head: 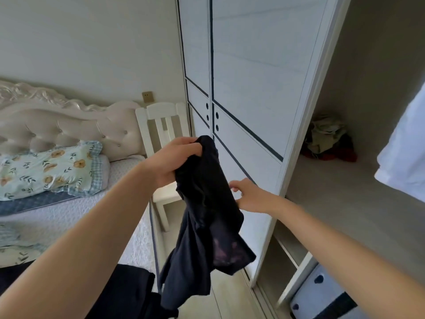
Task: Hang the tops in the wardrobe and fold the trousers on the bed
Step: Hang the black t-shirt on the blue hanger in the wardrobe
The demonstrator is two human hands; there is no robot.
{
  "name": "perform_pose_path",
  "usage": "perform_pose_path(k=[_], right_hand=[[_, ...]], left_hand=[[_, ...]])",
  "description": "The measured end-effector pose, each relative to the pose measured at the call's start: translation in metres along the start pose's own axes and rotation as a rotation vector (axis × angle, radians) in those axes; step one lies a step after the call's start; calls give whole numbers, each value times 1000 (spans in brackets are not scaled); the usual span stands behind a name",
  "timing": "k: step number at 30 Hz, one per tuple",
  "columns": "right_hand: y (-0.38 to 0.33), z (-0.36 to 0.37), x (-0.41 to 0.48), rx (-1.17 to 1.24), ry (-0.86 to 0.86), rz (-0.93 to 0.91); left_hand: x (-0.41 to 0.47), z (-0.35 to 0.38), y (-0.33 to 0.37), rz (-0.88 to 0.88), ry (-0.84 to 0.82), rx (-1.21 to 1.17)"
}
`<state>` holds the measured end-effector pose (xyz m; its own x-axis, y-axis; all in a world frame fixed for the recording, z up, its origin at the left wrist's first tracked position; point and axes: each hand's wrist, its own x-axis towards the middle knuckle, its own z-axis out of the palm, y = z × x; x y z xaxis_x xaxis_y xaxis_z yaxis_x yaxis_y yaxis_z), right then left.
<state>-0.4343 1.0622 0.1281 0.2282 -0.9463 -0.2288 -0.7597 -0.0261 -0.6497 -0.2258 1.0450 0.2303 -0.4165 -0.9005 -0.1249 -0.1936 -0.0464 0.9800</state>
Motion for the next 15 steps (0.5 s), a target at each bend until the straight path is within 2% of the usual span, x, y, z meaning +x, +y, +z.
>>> perform_pose_path(k=[2, 4, 8, 10, 13, 15], right_hand=[[0, -5, -5, 193, -147, 33], [1, -9, -9, 375, -204, 38], [-2, -19, -9, 551, 1, 60], [-7, -26, -12, 522, 75, 36], [-19, -31, -20, 492, 166, -48], [-31, -32, -26, 517, 186, -115]], left_hand=[[-1, -5, 1, 26, 17, 18], [-2, -13, 0, 34, 56, 34], [0, -33, -8, -6, 152, 70], [2, -44, -15, -36, 206, 135], [7, -62, -28, -53, 269, 463], [10, -71, -37, -98, 192, 704]])
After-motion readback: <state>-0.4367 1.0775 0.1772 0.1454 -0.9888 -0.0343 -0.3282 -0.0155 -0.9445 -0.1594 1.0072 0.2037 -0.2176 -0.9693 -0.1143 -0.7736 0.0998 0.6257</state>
